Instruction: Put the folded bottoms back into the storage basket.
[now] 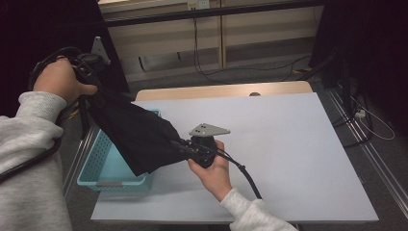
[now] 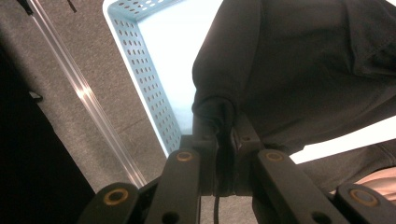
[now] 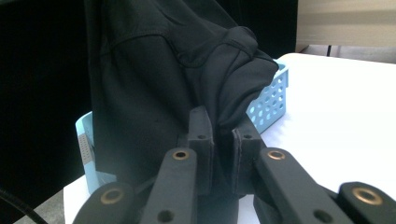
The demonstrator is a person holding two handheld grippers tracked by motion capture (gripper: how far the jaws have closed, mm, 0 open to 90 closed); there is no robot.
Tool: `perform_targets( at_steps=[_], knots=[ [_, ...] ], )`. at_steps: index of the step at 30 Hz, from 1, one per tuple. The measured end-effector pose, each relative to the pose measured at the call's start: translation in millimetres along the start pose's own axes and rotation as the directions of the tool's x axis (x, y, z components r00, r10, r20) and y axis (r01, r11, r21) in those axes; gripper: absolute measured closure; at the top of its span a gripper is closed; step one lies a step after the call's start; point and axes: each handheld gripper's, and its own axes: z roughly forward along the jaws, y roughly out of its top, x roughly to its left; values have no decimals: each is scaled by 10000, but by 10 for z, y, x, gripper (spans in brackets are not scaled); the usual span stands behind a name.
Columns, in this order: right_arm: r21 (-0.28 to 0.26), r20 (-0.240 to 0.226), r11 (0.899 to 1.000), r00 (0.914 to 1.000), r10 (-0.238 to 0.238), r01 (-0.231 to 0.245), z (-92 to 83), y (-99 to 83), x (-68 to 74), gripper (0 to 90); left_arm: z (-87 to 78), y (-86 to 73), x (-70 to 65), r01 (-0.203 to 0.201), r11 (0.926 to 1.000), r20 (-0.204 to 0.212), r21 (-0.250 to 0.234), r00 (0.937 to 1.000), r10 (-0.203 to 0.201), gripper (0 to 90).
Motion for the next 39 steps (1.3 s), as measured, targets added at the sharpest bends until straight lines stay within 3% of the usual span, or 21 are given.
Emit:
perform_targets(
  at_steps=[6, 19, 39],
  knots=[
    [-27, -156, 10000, 9999, -19, 19, 109, 10, 72, 821, 9, -56, 125, 299, 9995, -35, -95, 9995, -300, 837],
    [13, -380, 9999, 9991, -165, 165, 325, -31, 267, 820, 89, -101, 325, 330, 9993, -244, -168, 9991, -334, 837],
    [94, -507, 9988, 9976, -468, 473, 581, -134, 481, 818, 271, -74, 601, 538, 9964, -25, -652, 9985, -541, 837]
  ],
)
